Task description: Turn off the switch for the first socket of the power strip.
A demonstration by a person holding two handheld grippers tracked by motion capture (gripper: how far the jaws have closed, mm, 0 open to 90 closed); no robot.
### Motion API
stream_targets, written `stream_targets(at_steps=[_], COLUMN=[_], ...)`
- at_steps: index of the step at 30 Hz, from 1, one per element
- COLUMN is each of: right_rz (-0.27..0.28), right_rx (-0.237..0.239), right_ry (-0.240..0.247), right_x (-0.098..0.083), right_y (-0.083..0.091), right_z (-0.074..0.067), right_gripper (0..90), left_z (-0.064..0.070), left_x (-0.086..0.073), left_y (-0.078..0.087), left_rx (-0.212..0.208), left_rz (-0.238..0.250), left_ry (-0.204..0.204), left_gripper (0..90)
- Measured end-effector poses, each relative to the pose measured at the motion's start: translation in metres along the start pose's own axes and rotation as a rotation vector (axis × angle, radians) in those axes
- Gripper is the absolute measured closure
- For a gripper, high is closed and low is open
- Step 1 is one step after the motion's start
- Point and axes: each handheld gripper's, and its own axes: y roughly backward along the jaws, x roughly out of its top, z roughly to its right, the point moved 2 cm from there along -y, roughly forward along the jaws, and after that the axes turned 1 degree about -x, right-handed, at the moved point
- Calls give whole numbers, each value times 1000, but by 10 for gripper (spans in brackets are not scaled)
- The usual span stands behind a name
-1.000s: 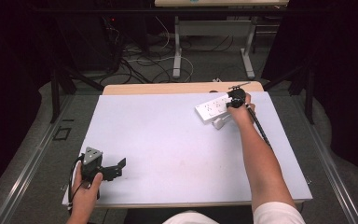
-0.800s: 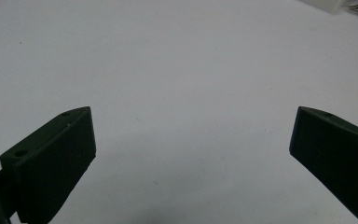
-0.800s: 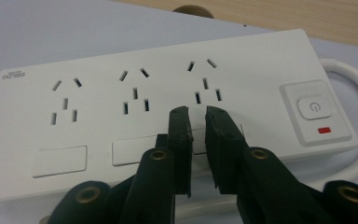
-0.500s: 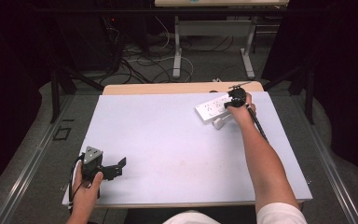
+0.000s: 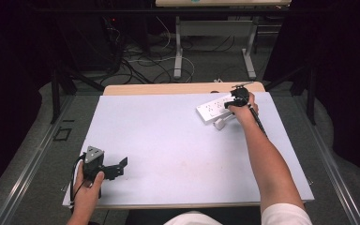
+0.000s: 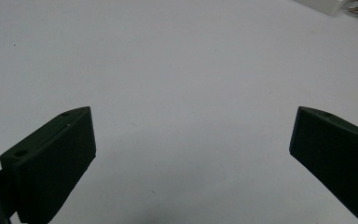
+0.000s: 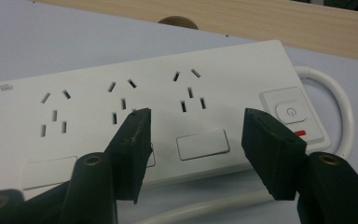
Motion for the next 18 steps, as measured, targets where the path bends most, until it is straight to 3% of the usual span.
stream_targets(at_steps=[6, 9, 11, 15, 17, 18], right_rz=[28, 43, 33, 26, 22, 22], right_rx=[-16, -16, 13, 4, -8, -8], right_ry=[-5, -8, -21, 6, 4, 4], right_x=[1, 3, 3, 3, 4, 4], right_y=[4, 6, 8, 11, 14, 14], right_z=[1, 1, 1, 1, 2, 2], right_gripper=[323, 322, 322, 316, 217, 217], left_z=[0, 0, 1, 1, 2, 2], left_x=[0, 0, -1, 0, 1, 1], left_y=[0, 1, 1, 0, -1, -1], left_rx=[-2, 0, 2, -1, -3, -5], left_rz=[-3, -2, -3, -2, 4, -3], left_ry=[5, 5, 1, 0, 0, -4], left_gripper=[1, 1, 1, 1, 1, 1])
